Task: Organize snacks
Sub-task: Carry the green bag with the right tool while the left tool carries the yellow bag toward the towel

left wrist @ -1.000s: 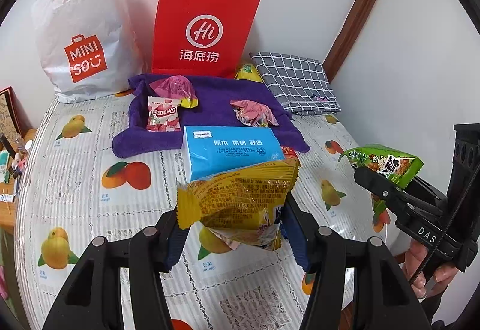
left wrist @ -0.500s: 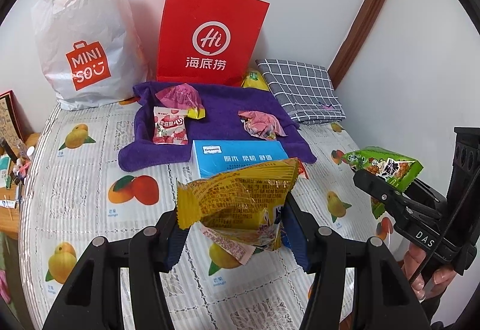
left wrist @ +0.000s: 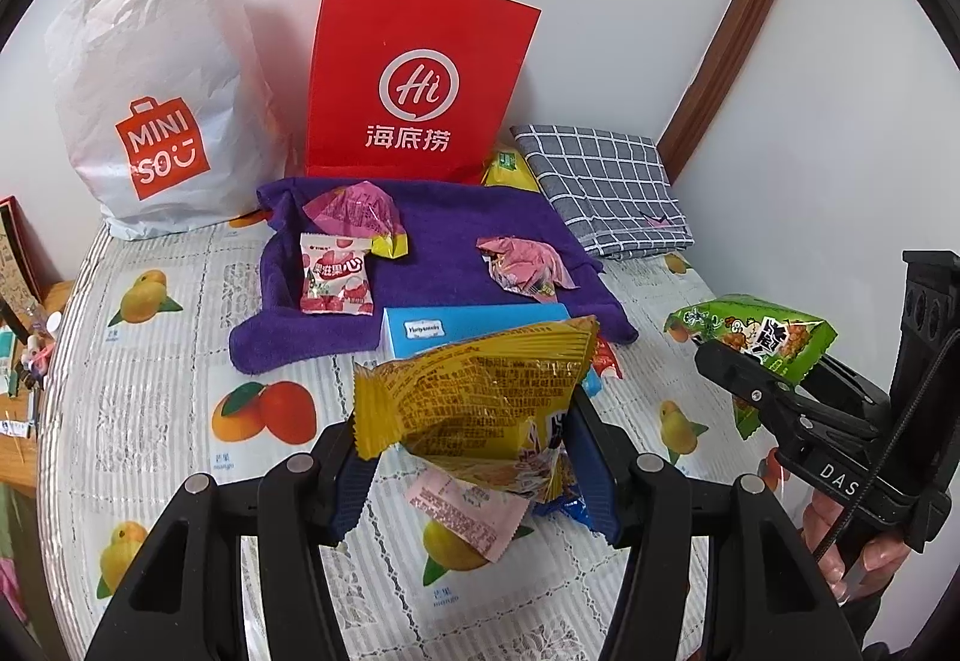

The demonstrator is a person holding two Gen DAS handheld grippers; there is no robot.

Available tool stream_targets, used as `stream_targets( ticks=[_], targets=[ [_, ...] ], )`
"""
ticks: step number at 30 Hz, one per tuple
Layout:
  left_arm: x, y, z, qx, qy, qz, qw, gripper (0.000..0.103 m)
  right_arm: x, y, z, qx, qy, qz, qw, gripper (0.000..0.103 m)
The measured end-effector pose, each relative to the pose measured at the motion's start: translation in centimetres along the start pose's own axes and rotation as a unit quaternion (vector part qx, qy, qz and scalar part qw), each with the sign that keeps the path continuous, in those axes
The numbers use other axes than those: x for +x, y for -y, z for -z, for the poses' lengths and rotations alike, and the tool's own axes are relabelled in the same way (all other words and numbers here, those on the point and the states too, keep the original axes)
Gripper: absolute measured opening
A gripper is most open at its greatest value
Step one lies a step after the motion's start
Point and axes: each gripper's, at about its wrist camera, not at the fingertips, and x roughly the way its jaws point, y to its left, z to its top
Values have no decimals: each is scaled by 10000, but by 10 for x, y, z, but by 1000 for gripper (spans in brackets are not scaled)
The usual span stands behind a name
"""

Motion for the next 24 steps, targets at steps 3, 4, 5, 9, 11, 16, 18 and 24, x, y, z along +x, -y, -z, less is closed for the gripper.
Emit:
stream_targets(
  ticks=[3, 4, 5, 9, 11, 16, 18, 24],
  targets=[
    [2, -1, -4, 3, 2, -19, 10000, 56, 4, 0, -4, -8, 7, -4, 10000, 49],
    [3, 0, -7, 0, 4, -27, 10000, 56, 5, 1, -5, -12, 14, -1, 10000, 49],
    [4, 0, -9, -3, 9, -25, 10000, 56, 6, 1, -6, -13, 21, -2, 10000, 49],
    [6, 0, -16, -31, 24, -18, 10000, 56, 11, 3, -11, 22, 38, -11, 10000, 49],
    [8, 1, -19, -5, 46, 0, 10000, 56, 14, 3, -13, 47, 30, -15, 10000, 49],
    [12, 3, -24, 18, 57, 3, 10000, 56, 21, 5, -16, 90, -6, -16, 10000, 49],
    [13, 4, -26, 30, 58, -3, 10000, 56, 23, 6, -16, 104, -21, -6, 9999, 49],
    [17, 6, -33, 126, 72, -74, 9999, 56, 27, 8, -22, 114, -16, 10, 9999, 49]
  ],
)
